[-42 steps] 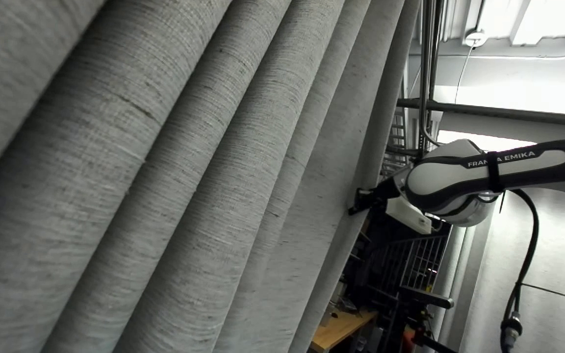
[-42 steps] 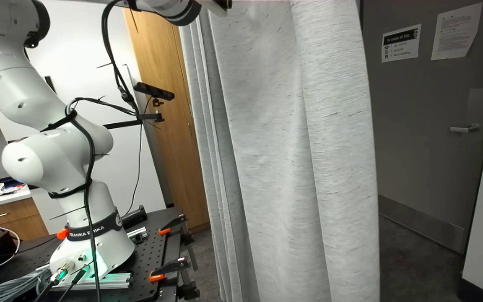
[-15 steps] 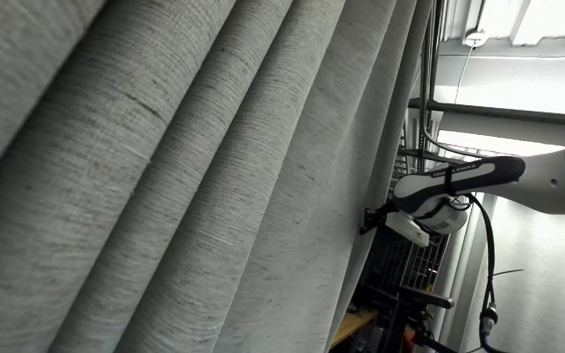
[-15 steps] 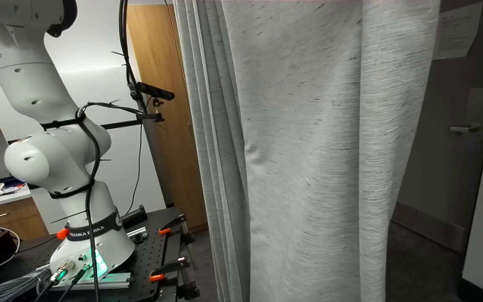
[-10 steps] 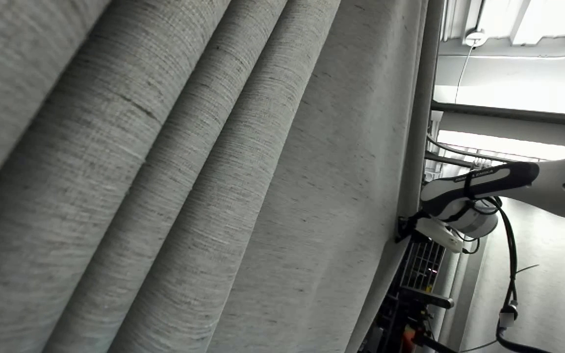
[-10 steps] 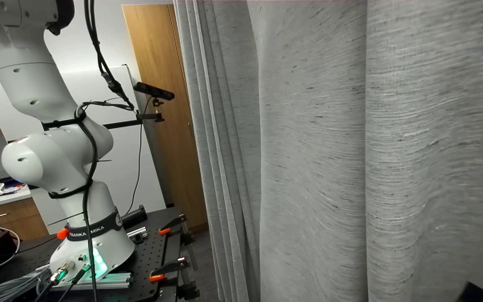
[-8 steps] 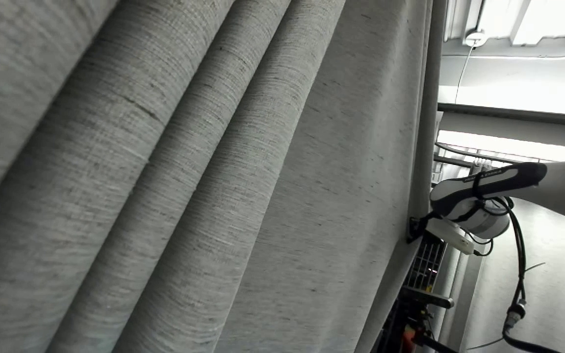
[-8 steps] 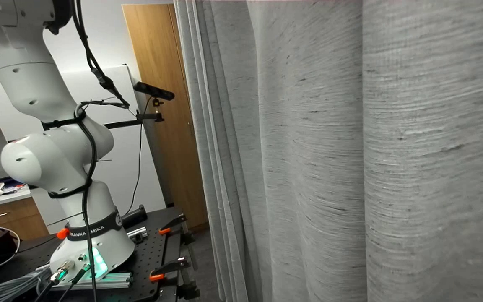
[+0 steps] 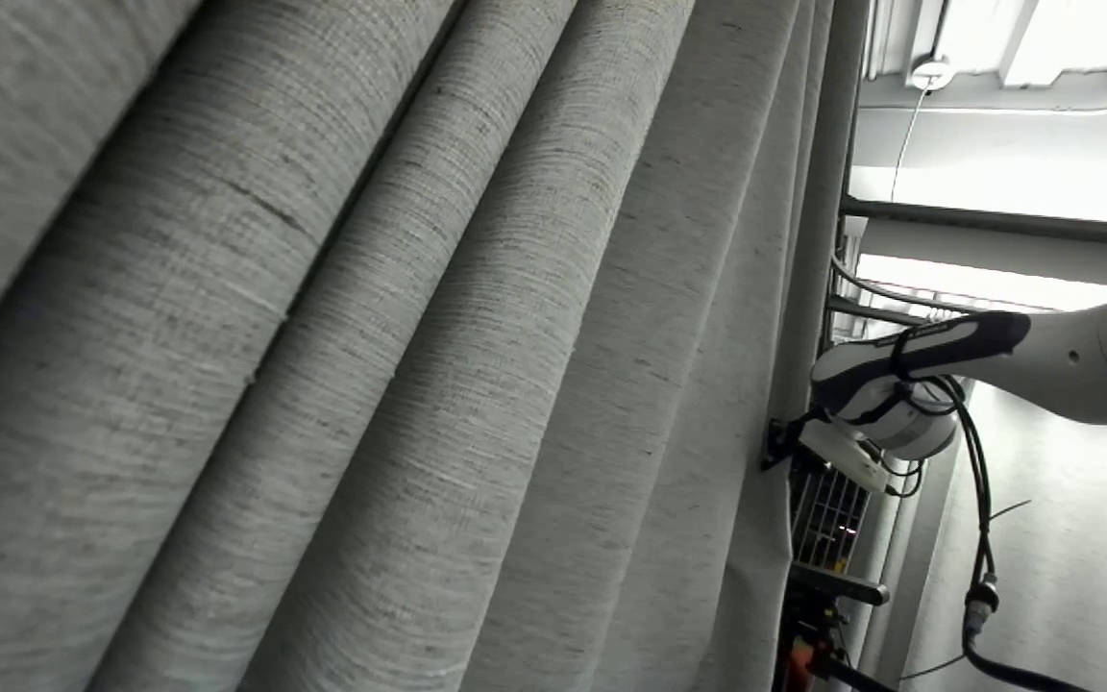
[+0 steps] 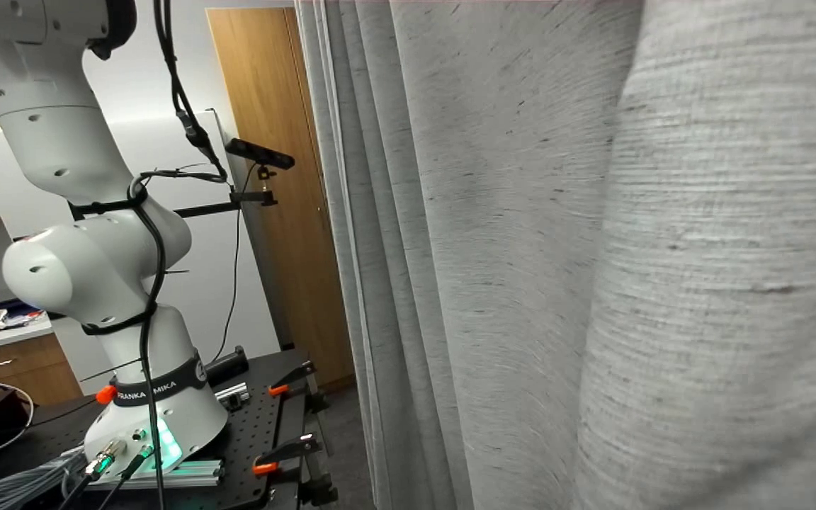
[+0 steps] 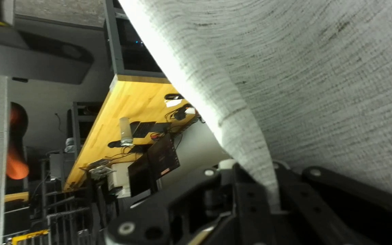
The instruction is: Pull the curtain to the right
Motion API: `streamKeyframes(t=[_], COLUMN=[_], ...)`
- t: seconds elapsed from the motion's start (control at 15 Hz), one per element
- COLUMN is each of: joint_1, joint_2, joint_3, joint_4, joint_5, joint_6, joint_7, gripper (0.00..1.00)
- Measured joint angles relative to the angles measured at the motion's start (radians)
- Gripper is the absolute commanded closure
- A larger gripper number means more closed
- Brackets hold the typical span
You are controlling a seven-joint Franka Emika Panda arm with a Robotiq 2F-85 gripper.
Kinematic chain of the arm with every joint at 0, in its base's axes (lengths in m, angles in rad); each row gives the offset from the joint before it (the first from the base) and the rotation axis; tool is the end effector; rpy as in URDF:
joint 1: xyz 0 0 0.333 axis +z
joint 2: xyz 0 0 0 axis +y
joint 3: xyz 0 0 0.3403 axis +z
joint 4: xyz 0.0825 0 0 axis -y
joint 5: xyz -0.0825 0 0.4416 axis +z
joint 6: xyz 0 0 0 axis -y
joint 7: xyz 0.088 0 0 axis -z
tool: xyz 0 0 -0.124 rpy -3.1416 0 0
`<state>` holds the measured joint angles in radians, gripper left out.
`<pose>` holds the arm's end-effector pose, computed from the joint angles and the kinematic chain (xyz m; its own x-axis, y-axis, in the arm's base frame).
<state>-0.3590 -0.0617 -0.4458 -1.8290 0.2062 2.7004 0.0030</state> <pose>0.4507 -0.4884 0.6645 0.2633 -0.5742 0.7752 -0.7302 -0.6438 -0.2288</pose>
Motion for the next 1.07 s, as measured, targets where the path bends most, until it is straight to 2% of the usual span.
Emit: streamKeyframes(t=[0.27, 0.4, 0.67, 1.07], joint_1=[0.056, 0.063, 0.006, -0.103], joint_2=[0.032, 0.054, 0.071, -0.008], joint_3=[0.093, 0.108, 0.054, -0.052], joint_4=[0.0, 0.015, 0.062, 0.058], joint_5=[-0.013, -0.013, -0.016, -0.012], joint_6=[-0.002, -0.014, -0.031, -0.035], joint_7=[-0.076, -0.089, -0.077, -0.047], gripper=[1.0, 1.0, 1.0, 1.0])
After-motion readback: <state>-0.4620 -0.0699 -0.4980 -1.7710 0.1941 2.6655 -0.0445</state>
